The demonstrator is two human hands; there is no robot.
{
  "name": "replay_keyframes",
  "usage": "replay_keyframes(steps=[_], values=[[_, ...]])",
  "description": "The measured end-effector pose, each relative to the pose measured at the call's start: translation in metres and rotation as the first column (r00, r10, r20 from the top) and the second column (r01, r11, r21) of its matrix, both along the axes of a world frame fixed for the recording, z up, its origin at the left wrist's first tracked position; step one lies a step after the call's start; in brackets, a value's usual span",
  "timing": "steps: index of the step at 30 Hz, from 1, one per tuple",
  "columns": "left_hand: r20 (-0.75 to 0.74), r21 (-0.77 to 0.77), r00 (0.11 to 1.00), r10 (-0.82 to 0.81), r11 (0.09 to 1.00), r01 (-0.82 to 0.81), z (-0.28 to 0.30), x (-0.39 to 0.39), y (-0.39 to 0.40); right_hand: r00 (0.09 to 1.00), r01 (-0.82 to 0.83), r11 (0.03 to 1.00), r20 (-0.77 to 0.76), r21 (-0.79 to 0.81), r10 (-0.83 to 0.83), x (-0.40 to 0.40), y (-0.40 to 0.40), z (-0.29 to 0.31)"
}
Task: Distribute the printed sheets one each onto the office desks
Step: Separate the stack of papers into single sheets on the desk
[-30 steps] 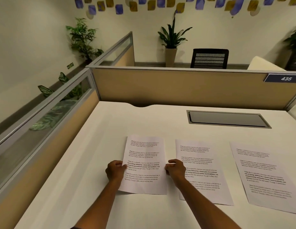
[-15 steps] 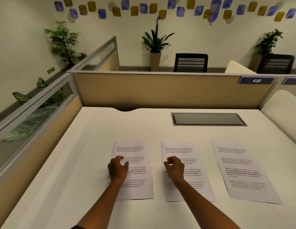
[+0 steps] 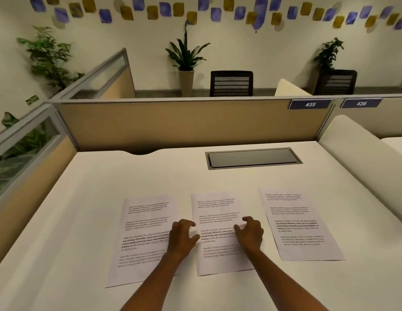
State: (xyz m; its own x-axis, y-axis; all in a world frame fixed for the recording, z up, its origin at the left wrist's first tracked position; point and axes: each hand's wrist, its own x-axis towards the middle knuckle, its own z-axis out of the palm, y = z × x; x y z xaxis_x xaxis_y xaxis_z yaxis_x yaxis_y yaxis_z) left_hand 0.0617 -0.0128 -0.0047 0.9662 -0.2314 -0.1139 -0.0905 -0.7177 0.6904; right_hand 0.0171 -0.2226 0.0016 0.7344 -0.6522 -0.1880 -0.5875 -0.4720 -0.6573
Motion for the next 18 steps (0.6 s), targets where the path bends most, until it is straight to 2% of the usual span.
replay_keyframes(steps=[5,13,15,18], values=[[-0.005,0.094,0.997,-0.078,0.993,0.078,-0.002,-0.004,-0.02,0.996,0.03,0.999,-0.083,0.013,-0.029,-0.003,-0.014,-0.001],[-0.02,0.324,0.983,-0.18,0.929,0.177,-0.011,-0.005,-0.025,0.998,-0.052,0.995,-0.043,0.08,0.056,-0.001,-0.017,-0.002],[-0.016,0.344,0.982,-0.187,0.921,0.181,-0.011,-0.005,-0.027,0.999,-0.045,0.987,0.0,0.156,0.045,0.0,-0.018,-0.001],[-0.014,0.361,0.982,-0.188,0.915,0.18,-0.01,-0.005,-0.027,0.996,-0.022,0.927,0.087,0.373,-0.011,0.002,-0.017,0.001]])
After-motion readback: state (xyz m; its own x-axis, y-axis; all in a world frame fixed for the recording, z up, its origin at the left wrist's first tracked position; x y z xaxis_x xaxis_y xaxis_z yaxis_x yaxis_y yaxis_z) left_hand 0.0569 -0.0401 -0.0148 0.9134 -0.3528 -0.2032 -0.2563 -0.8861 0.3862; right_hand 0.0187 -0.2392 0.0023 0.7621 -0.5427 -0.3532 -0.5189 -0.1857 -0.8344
